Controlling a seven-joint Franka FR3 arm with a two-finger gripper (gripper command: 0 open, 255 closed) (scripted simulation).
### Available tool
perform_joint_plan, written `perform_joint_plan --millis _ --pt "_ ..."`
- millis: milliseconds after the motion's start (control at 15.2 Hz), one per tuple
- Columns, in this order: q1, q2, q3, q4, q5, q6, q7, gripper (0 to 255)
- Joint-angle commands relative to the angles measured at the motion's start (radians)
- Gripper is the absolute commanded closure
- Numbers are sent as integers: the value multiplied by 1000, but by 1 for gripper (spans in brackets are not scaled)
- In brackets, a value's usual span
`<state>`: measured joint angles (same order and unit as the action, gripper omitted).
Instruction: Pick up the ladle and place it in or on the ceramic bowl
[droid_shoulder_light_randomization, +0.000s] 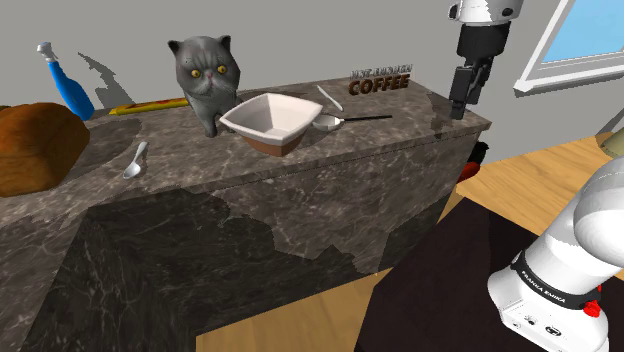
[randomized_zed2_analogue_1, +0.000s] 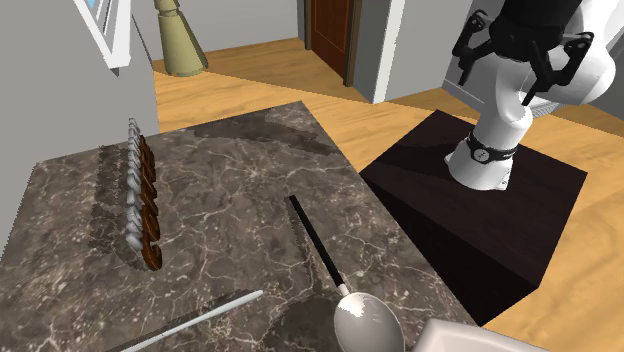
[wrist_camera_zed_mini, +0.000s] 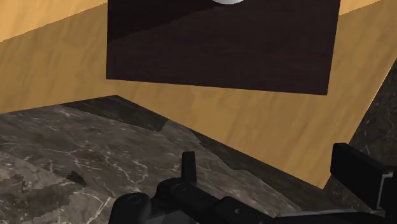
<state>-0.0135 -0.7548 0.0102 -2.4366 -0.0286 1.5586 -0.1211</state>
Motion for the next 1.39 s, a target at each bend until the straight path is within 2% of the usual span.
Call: perform_joint_plan --millis 0,330,660,1320 --pt "0 0 0 0 0 0 0 0" --pt "25 151 -73 34 -78 140 -207 0" --pt "53 321 -130 104 -125 270 -403 0" --pt "105 677 -183 327 -131 469 -775 0"
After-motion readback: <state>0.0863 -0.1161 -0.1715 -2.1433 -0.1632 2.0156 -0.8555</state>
